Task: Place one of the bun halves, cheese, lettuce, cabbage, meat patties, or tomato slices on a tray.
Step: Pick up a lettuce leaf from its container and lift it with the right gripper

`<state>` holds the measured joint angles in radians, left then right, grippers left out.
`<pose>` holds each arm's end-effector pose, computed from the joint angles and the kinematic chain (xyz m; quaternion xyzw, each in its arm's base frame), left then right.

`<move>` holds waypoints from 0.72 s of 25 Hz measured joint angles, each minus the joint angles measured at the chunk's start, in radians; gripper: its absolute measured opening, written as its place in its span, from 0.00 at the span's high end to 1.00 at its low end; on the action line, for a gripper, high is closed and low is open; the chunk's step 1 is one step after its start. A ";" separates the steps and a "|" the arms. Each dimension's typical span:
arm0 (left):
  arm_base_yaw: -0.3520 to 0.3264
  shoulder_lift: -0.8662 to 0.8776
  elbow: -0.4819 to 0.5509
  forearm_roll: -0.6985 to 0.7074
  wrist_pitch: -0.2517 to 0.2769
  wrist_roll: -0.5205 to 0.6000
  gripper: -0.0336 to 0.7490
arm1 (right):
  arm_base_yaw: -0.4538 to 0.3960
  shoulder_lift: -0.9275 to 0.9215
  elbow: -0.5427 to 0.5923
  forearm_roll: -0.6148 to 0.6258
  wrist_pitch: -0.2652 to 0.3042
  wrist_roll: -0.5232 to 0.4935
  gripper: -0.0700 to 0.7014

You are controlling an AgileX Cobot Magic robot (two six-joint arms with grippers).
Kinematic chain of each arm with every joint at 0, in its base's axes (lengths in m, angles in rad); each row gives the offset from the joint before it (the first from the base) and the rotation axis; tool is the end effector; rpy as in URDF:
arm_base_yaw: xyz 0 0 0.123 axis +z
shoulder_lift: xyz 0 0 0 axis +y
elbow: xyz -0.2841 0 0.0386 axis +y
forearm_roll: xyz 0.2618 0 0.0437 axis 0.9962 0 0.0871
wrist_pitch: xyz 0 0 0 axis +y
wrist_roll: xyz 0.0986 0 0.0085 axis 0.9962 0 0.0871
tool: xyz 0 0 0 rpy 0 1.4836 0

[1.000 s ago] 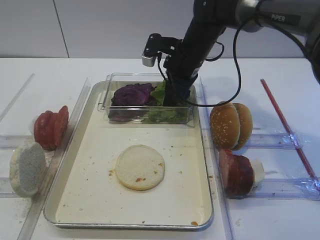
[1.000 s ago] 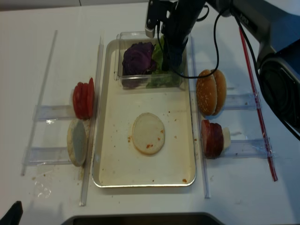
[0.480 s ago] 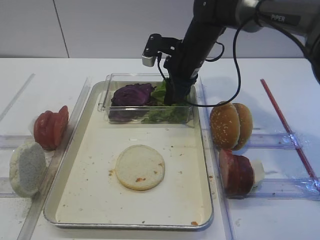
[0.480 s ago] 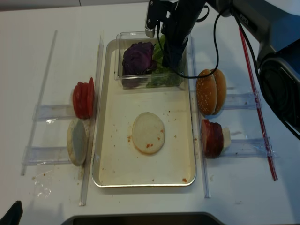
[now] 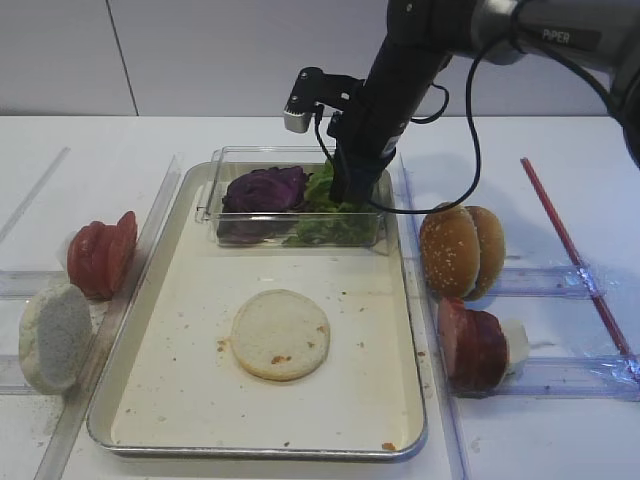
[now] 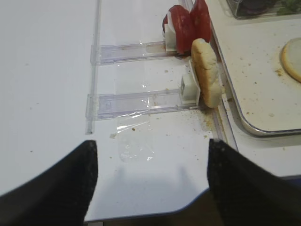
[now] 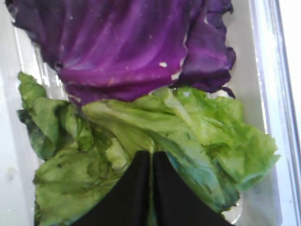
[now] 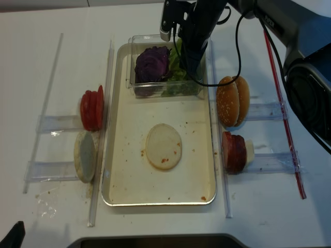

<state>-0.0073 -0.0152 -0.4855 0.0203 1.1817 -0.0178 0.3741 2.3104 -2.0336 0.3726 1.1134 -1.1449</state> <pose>0.0060 0.0018 0.2658 -0.0056 0.8830 0.0042 0.4694 0.4638 0.2168 0.1879 -0.6279 0.7468 0.1134 0.1876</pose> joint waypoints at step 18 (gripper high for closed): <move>0.000 0.000 0.000 0.000 0.000 0.000 0.38 | 0.000 -0.016 -0.038 0.000 0.071 0.000 0.32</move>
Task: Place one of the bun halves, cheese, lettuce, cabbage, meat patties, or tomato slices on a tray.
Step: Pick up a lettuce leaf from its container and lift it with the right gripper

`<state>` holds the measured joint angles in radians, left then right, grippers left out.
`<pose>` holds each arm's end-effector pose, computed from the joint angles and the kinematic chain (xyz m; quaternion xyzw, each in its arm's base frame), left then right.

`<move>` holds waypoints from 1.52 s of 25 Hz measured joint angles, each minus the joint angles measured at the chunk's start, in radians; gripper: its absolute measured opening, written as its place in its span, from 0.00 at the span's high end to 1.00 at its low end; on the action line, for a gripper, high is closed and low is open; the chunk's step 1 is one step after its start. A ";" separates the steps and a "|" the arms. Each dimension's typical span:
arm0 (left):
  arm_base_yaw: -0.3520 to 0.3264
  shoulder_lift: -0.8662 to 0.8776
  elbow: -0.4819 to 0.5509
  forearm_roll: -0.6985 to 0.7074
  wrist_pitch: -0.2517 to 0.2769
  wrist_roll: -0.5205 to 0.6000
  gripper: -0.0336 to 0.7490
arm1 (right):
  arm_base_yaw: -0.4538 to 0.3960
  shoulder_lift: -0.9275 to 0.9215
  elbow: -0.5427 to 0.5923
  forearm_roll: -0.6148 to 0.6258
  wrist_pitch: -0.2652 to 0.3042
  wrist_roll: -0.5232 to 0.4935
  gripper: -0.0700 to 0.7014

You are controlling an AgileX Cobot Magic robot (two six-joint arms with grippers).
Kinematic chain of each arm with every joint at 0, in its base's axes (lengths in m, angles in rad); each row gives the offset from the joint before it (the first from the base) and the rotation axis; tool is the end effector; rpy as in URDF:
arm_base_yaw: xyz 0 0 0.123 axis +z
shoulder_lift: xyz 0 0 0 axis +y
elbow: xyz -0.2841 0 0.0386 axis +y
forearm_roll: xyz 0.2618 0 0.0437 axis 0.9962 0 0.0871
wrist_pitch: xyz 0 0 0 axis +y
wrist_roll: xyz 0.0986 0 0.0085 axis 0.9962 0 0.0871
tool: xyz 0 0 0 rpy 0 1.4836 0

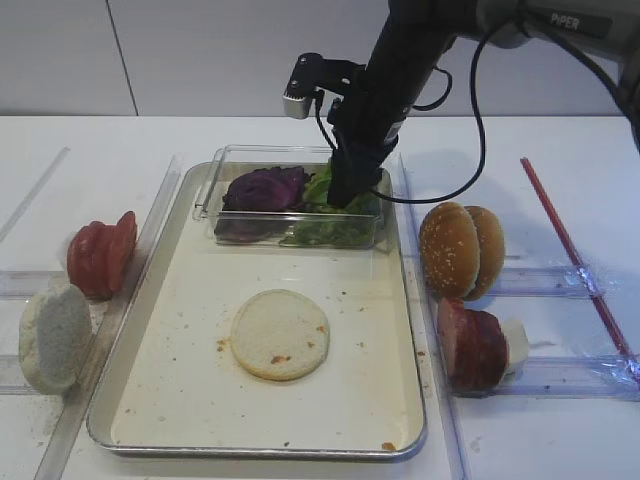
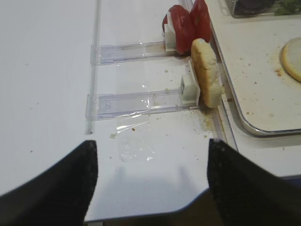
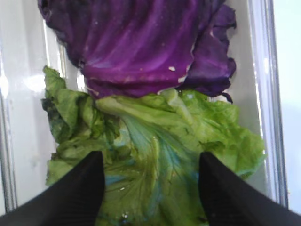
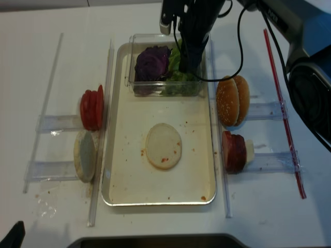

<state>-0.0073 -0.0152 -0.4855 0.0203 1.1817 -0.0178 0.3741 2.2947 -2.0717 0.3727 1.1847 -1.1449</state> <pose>0.0060 0.0018 0.2658 -0.0056 0.8830 0.0042 0.4694 0.4600 0.2165 0.2053 -0.6367 0.7400 0.1198 0.1810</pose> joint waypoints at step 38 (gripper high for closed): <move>0.000 0.000 0.000 0.000 0.000 0.000 0.38 | 0.000 0.031 -0.002 -0.007 0.014 0.002 0.83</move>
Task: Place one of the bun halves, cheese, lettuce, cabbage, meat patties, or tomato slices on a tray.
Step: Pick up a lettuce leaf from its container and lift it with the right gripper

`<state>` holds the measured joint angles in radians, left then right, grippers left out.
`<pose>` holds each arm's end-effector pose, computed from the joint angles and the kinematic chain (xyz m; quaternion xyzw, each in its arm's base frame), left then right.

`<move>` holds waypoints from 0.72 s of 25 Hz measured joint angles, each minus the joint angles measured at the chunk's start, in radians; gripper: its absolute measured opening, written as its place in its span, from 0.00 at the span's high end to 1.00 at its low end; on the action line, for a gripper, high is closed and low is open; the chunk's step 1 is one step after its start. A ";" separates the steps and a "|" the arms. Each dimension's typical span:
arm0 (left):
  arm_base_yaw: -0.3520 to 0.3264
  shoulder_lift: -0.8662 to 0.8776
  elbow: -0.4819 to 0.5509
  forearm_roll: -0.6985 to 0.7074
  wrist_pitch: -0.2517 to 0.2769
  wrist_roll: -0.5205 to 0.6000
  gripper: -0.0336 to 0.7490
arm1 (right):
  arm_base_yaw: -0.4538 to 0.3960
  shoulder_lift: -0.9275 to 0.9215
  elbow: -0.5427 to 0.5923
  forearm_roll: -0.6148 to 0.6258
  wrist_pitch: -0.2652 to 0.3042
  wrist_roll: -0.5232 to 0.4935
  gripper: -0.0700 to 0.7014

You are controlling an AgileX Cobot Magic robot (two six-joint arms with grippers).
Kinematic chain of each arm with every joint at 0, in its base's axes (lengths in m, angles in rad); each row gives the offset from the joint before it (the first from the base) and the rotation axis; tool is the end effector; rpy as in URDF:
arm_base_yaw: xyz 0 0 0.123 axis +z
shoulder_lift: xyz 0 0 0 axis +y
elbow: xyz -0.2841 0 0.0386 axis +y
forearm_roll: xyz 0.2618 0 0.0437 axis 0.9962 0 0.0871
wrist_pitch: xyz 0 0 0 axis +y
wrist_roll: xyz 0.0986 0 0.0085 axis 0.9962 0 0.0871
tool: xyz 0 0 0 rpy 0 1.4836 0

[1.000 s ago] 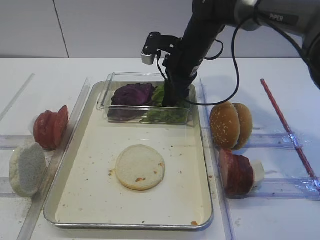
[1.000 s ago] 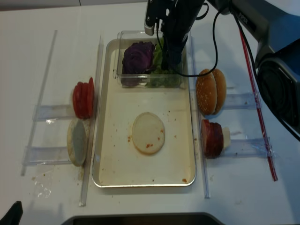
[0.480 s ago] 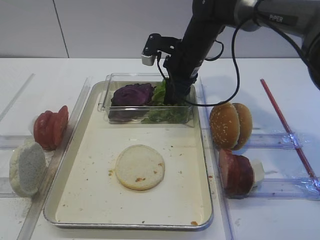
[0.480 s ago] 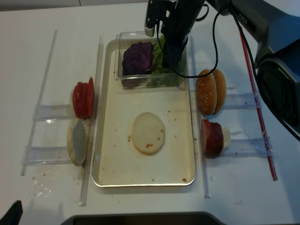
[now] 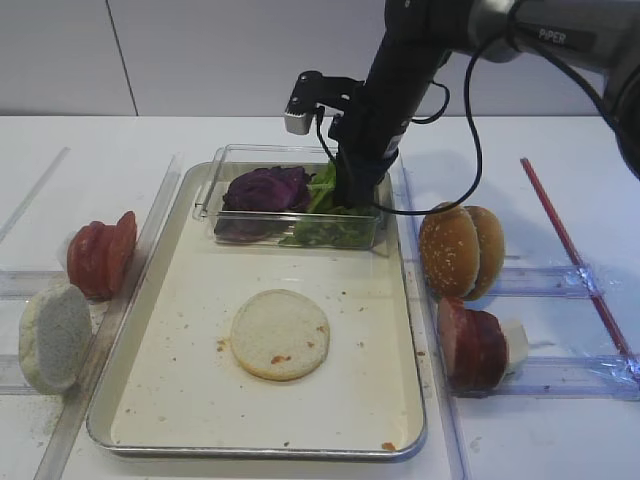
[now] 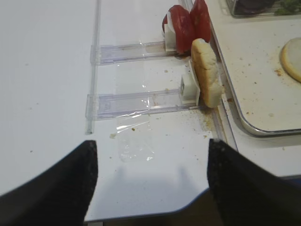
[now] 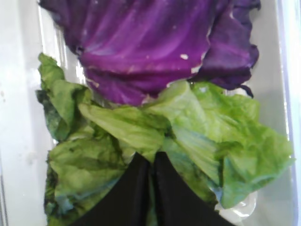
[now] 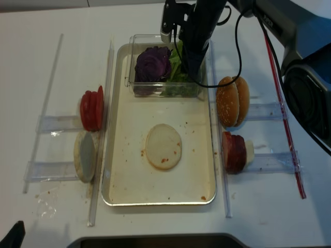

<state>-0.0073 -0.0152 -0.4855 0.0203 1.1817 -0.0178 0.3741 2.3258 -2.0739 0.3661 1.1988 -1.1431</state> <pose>0.0060 0.0018 0.2658 -0.0056 0.8830 0.0042 0.4694 0.4613 0.2166 0.1897 -0.6378 0.7430 0.1245 0.1601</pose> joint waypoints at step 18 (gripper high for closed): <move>0.000 0.000 0.000 0.000 0.000 0.000 0.38 | 0.000 -0.089 -0.069 -0.007 0.036 0.051 0.84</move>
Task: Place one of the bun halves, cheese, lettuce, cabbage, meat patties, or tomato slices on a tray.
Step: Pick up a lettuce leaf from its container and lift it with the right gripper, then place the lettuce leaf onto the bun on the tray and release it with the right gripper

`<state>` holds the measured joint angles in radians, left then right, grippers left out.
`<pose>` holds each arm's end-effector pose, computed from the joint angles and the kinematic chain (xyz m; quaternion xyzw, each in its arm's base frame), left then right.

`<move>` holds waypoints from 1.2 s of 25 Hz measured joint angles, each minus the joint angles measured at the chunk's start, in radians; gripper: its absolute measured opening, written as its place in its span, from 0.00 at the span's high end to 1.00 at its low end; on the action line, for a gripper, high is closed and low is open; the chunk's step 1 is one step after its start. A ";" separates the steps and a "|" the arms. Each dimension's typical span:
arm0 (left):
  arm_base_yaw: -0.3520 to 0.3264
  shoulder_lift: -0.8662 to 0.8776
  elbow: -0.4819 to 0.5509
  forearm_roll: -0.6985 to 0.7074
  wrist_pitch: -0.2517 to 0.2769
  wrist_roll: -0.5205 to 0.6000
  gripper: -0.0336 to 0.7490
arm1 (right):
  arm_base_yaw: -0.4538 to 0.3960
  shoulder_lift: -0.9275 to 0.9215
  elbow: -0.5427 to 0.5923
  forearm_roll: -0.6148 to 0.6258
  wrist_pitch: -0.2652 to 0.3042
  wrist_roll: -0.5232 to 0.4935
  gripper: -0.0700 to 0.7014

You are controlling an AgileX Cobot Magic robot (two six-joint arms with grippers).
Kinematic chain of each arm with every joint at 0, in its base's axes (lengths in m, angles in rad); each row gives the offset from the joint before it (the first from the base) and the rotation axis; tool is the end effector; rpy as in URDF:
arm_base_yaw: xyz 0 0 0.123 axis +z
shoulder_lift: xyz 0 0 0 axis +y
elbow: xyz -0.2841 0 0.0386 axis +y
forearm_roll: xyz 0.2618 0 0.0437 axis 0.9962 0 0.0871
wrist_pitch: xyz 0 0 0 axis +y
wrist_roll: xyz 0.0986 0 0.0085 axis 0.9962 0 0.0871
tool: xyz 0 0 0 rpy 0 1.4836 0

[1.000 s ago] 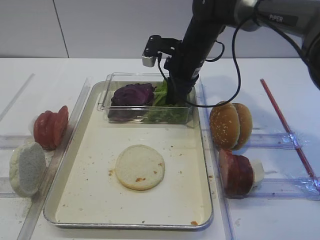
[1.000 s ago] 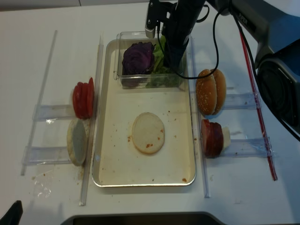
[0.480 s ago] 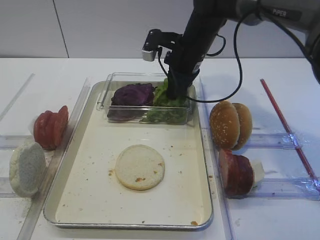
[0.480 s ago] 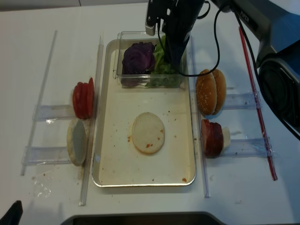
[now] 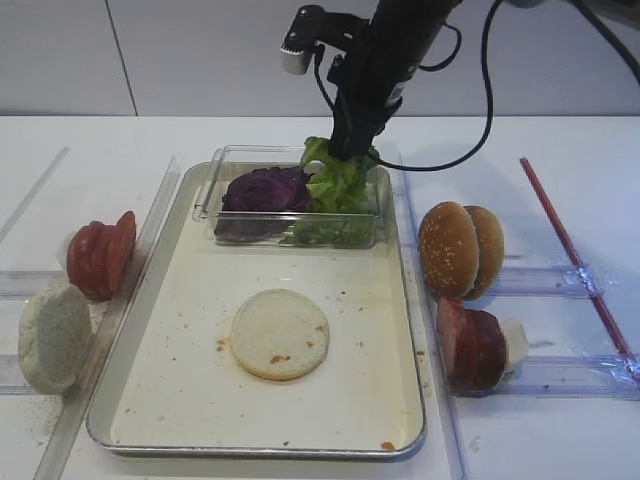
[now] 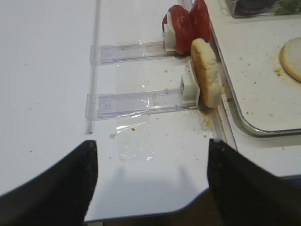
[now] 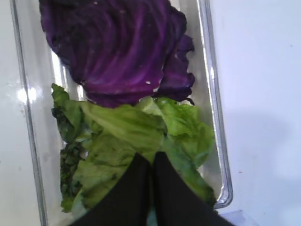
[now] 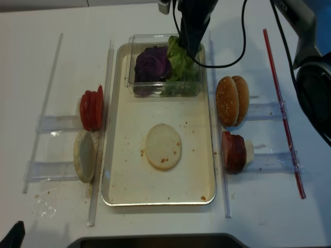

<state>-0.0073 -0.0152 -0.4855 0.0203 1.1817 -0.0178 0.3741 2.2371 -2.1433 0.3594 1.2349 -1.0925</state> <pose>0.0060 0.0018 0.2658 -0.0056 0.8830 0.0042 0.4694 0.4558 0.2143 0.2537 -0.6270 0.7415 0.1082 0.2129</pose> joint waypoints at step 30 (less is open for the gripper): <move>0.000 0.000 0.000 0.000 0.000 0.000 0.38 | 0.159 -0.368 0.320 -0.025 0.011 0.163 0.84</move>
<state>-0.0073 -0.0152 -0.4855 0.0203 1.1817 -0.0178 0.5336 1.8689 -1.8228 0.3347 1.2459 -0.9298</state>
